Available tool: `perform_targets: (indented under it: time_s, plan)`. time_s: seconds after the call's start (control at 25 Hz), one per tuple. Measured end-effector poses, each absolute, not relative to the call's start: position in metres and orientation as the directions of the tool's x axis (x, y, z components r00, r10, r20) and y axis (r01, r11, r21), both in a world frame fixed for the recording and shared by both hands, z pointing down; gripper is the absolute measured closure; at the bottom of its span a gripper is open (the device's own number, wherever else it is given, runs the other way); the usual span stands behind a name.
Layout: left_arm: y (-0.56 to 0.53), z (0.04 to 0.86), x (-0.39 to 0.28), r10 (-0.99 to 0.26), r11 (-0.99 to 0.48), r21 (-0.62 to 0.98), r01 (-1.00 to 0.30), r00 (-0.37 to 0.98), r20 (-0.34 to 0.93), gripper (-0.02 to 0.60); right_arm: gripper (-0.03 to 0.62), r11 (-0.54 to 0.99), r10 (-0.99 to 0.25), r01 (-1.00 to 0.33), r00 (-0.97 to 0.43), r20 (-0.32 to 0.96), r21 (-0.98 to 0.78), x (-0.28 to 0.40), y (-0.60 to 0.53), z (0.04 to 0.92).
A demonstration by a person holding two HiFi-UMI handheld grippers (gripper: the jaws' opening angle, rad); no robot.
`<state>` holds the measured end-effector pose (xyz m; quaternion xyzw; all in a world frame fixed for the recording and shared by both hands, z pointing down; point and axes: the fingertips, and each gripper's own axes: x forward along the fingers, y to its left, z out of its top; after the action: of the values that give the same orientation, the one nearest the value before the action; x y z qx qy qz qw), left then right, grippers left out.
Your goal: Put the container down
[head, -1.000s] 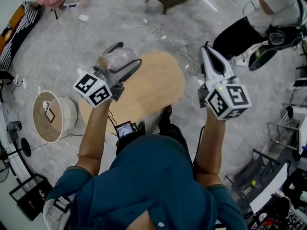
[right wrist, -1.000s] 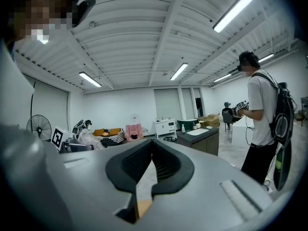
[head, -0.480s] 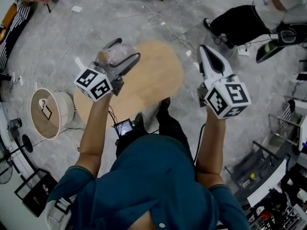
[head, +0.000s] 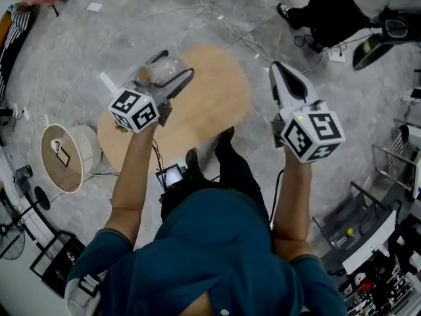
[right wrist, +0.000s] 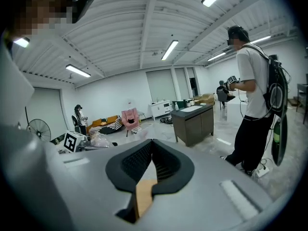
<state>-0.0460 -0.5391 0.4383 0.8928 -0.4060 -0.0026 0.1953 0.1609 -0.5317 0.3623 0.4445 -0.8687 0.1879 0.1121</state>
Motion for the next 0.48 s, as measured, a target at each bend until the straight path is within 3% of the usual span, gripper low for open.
perform_targets:
  time_s: [0.48]
  plan:
    - [-0.566,0.531,-0.035,-0.706,-0.553,0.386,-0.738,0.661,0.254,0.17,0.585,0.497,-0.7,-0.825,-0.565,0.437,-0.27,0.173,-0.544,0.422]
